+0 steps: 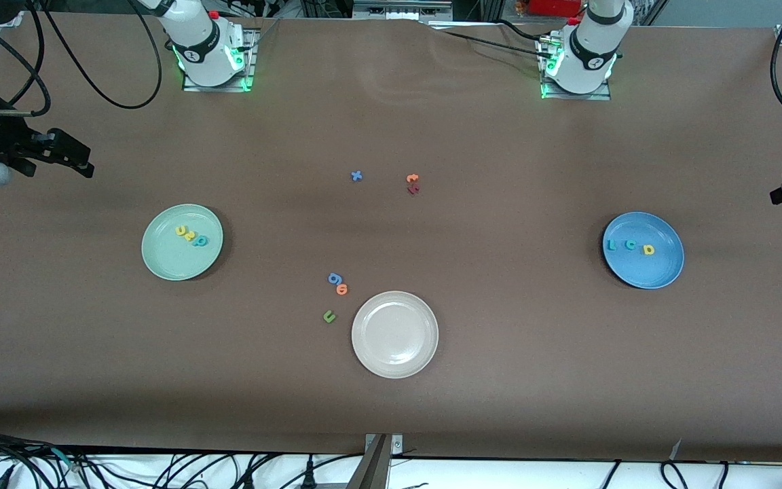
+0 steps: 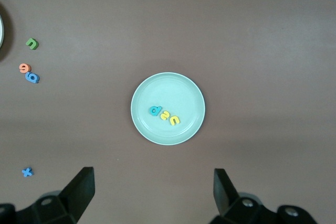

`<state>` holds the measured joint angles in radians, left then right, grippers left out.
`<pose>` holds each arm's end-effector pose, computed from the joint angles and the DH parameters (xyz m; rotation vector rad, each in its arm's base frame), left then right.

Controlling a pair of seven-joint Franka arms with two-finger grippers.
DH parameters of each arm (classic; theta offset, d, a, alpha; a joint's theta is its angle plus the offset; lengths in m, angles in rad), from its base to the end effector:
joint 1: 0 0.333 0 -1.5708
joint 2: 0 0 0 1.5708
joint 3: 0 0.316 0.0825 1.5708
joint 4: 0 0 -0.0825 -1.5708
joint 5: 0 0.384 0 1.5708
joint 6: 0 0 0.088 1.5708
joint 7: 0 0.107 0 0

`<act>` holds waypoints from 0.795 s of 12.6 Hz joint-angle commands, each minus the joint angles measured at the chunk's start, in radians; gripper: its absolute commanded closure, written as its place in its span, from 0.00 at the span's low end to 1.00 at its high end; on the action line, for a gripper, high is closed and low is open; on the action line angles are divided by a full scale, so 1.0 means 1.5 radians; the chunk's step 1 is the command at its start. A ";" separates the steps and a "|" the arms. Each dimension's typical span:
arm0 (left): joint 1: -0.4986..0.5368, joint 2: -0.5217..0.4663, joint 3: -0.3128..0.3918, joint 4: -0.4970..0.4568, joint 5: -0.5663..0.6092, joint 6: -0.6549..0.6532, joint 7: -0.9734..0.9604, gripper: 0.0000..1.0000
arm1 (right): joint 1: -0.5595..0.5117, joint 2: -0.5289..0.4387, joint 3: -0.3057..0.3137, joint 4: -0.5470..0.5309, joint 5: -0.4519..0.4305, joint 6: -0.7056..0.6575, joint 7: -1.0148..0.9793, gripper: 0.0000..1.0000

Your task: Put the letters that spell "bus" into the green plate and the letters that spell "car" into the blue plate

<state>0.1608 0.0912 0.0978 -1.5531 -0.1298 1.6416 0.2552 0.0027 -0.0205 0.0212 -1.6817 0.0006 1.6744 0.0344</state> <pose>0.5720 0.1353 0.5880 3.0241 0.0187 0.0431 0.5551 0.0134 0.5923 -3.1409 0.0166 -0.0207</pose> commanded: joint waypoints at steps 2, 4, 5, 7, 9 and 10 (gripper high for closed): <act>-0.018 -0.088 -0.020 -0.089 0.019 0.011 -0.065 0.00 | 0.005 -0.005 -0.006 0.000 0.006 -0.001 -0.005 0.00; -0.022 -0.129 -0.056 -0.128 0.054 0.012 -0.137 0.00 | 0.005 -0.005 -0.006 0.001 0.006 -0.001 -0.005 0.00; -0.024 -0.141 -0.071 -0.141 0.056 0.010 -0.180 0.00 | 0.005 -0.005 -0.006 0.001 0.006 -0.001 -0.006 0.00; -0.021 -0.161 -0.095 -0.155 0.063 0.006 -0.233 0.00 | 0.005 -0.005 -0.006 0.001 0.005 -0.001 -0.006 0.00; -0.021 -0.174 -0.109 -0.155 0.070 -0.010 -0.240 0.00 | 0.005 -0.004 -0.006 0.003 0.005 -0.001 -0.006 0.00; -0.029 -0.173 -0.124 -0.152 0.076 -0.015 -0.240 0.00 | 0.005 -0.004 -0.006 0.003 0.006 -0.001 -0.006 0.00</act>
<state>0.1272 -0.1375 -0.0637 -1.7586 -0.0476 1.6312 -0.0865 0.0029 -0.0205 0.0212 -1.6816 0.0006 1.6745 0.0344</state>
